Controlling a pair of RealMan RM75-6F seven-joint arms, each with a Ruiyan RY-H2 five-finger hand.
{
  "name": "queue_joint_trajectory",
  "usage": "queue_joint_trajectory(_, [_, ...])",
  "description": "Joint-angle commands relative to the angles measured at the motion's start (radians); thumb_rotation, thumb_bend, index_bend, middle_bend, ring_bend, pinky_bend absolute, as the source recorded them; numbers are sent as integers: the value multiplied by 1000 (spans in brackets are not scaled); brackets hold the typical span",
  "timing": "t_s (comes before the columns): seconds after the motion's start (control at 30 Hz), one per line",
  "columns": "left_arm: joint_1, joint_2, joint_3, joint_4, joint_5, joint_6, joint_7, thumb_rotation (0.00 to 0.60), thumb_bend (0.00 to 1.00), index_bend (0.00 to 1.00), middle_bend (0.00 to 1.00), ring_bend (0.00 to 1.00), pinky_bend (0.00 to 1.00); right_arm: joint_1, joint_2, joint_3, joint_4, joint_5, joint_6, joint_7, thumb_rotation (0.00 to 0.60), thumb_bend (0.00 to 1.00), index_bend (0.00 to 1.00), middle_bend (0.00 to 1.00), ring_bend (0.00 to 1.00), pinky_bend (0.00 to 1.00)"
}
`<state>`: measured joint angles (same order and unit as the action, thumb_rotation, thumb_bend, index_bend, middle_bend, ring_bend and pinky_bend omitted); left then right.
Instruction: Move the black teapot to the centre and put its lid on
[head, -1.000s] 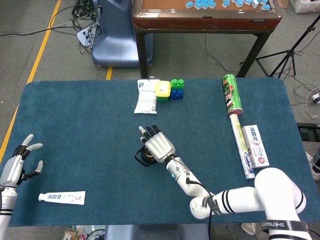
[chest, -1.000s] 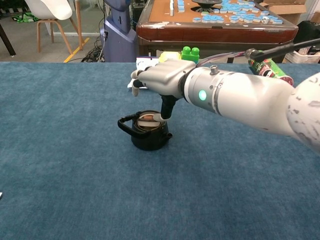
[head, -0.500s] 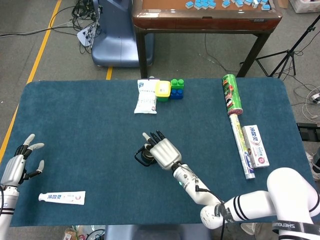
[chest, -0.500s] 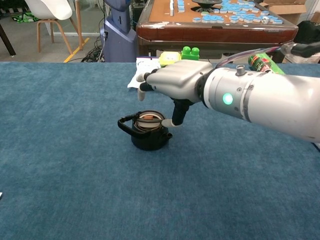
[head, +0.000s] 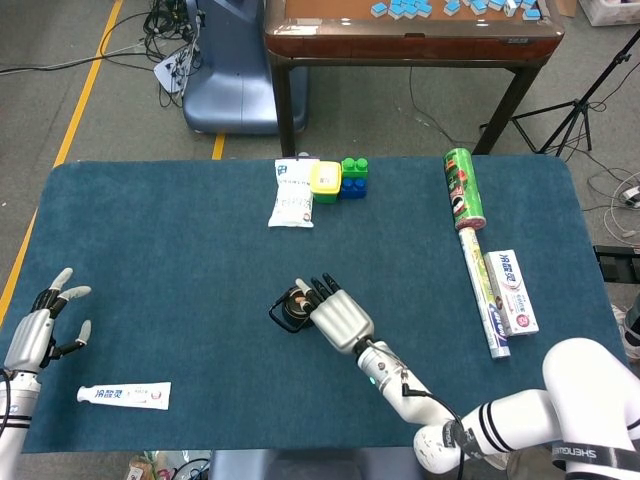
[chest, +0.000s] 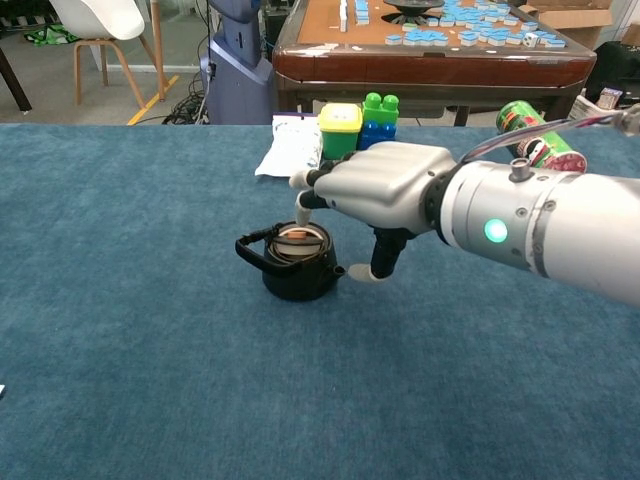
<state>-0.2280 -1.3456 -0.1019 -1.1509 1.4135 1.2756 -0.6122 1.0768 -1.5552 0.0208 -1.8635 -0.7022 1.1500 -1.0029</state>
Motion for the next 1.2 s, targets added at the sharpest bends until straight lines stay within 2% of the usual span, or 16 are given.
queue_joint_trajectory(0.03, [-1,0,0,-1,0,0,3,600,441,230,0,0,0,-5,1,-5,-2,2,0,0,600,341,205,0,0,0])
queue_joint_trajectory(0.87, [-2,-1,-1,7,-2,-4,-5,600,441,230,0,0,0,-8,-39,-13,82,29,-74,15,600,341,205,0,0,0])
queue_joint_trajectory(1.0, [0,-2,0,9,-1,-1,-7,600,442,230,0,0,0,-13,-29,-1,60,4,-62,30,600,341,204,0,0,0])
queue_joint_trajectory(1.2, [-4,-4,-1,9,-4,-9,1,600,441,230,0,0,0,-33,42,31,-35,-74,4,58,600,341,205,0,0,0])
